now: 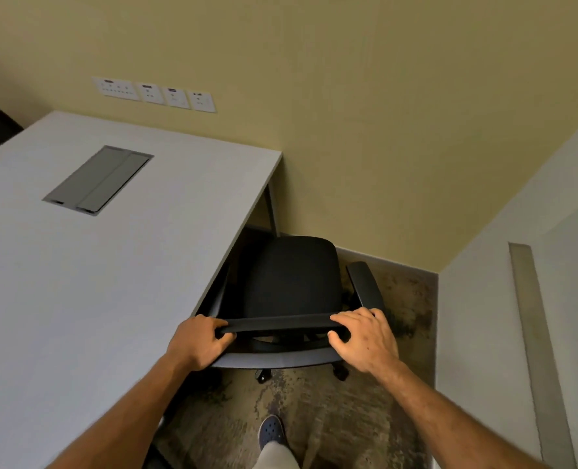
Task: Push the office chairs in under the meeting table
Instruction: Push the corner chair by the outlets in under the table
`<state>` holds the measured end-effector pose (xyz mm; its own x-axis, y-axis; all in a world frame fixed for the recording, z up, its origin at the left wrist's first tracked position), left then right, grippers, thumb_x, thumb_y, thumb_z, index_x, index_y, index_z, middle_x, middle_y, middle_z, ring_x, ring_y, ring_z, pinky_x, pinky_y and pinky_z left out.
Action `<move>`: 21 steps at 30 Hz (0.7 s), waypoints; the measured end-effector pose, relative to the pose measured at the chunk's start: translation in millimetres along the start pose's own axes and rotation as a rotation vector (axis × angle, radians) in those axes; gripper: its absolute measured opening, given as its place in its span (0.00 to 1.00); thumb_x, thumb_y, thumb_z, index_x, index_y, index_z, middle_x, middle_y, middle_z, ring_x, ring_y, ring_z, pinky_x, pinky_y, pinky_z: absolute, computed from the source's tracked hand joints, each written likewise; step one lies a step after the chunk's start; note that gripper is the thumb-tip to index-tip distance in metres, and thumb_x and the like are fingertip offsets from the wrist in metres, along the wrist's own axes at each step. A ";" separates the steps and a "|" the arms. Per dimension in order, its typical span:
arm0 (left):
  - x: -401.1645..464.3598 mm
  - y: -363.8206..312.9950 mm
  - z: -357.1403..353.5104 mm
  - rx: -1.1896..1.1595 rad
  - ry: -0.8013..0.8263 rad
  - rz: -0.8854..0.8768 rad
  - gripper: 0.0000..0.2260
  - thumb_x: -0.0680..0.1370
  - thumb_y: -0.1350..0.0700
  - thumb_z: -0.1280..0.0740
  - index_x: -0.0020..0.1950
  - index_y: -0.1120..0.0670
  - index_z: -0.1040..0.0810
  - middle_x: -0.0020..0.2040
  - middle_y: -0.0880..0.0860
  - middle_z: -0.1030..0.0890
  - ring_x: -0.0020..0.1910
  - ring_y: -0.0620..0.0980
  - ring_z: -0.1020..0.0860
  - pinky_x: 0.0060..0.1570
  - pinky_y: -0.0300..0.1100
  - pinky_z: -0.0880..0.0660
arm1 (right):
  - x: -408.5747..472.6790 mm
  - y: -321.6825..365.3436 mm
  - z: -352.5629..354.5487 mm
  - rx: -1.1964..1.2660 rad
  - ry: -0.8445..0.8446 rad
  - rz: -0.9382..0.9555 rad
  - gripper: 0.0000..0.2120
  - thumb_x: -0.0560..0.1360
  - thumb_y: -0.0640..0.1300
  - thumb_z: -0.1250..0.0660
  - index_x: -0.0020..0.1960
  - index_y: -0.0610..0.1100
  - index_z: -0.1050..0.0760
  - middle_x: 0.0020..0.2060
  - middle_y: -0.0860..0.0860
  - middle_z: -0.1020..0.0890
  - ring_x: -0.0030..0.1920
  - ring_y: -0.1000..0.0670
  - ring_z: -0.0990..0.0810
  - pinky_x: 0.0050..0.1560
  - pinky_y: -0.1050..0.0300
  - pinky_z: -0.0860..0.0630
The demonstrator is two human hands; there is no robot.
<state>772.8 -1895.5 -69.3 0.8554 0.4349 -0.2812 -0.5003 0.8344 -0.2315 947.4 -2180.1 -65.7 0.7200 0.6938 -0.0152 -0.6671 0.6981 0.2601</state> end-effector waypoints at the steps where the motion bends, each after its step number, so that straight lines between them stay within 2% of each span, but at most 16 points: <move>1: -0.8 3.2 1.1 -0.029 -0.007 0.028 0.19 0.78 0.39 0.37 0.63 0.44 0.19 0.44 0.44 0.15 0.40 0.44 0.20 0.41 0.36 0.28 | 13.0 1.2 -0.2 0.000 0.008 0.035 0.24 0.74 0.64 0.41 0.62 0.56 0.19 0.57 0.59 0.16 0.58 0.54 0.21 0.65 0.49 0.32; 6: 7.0 1.2 5.5 -0.112 -0.037 0.094 0.20 0.79 0.38 0.40 0.67 0.44 0.22 0.50 0.44 0.16 0.44 0.43 0.22 0.47 0.39 0.26 | 90.5 4.1 -1.4 -0.014 0.123 0.210 0.24 0.75 0.64 0.43 0.65 0.57 0.21 0.60 0.60 0.17 0.61 0.55 0.23 0.68 0.51 0.35; 11: 27.1 -1.7 1.7 -0.145 -0.076 0.162 0.27 0.77 0.33 0.45 0.70 0.43 0.25 0.56 0.44 0.16 0.52 0.45 0.19 0.52 0.43 0.24 | 171.3 8.0 5.1 -0.033 0.225 0.385 0.23 0.76 0.62 0.41 0.67 0.56 0.23 0.62 0.58 0.18 0.62 0.55 0.24 0.67 0.54 0.34; 15: 40.6 -11.9 7.6 -0.160 -0.098 0.234 0.26 0.78 0.34 0.46 0.69 0.45 0.24 0.54 0.46 0.16 0.51 0.47 0.19 0.51 0.44 0.24 | 217.5 15.2 4.4 -0.060 0.281 0.477 0.27 0.75 0.64 0.43 0.68 0.55 0.24 0.63 0.58 0.19 0.63 0.55 0.25 0.66 0.56 0.35; 19: 58.5 -13.9 13.1 -0.177 -0.099 0.341 0.30 0.77 0.31 0.48 0.70 0.46 0.25 0.57 0.48 0.16 0.54 0.49 0.19 0.55 0.46 0.24 | 266.6 23.2 7.0 -0.095 0.267 0.586 0.23 0.77 0.61 0.38 0.68 0.54 0.23 0.62 0.58 0.18 0.62 0.55 0.24 0.66 0.57 0.35; 21: 73.1 -16.2 14.8 -0.209 -0.099 0.383 0.32 0.76 0.28 0.50 0.67 0.46 0.23 0.55 0.48 0.16 0.52 0.49 0.19 0.54 0.48 0.23 | 293.5 23.8 4.5 -0.101 0.263 0.654 0.23 0.76 0.61 0.39 0.67 0.55 0.22 0.61 0.58 0.18 0.61 0.55 0.23 0.65 0.57 0.34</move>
<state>845.4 -1872.2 -72.3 0.6071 0.7378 -0.2951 -0.7909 0.5253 -0.3139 1143.6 -1960.7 -59.7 0.1048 0.9869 -0.1226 -0.9703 0.1285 0.2050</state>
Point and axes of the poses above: each hand's wrist, its own x-axis towards the middle knuckle, its own z-axis out of the back of the hand, y = z × x, the point moved 10 cm from there along x, towards the middle knuckle
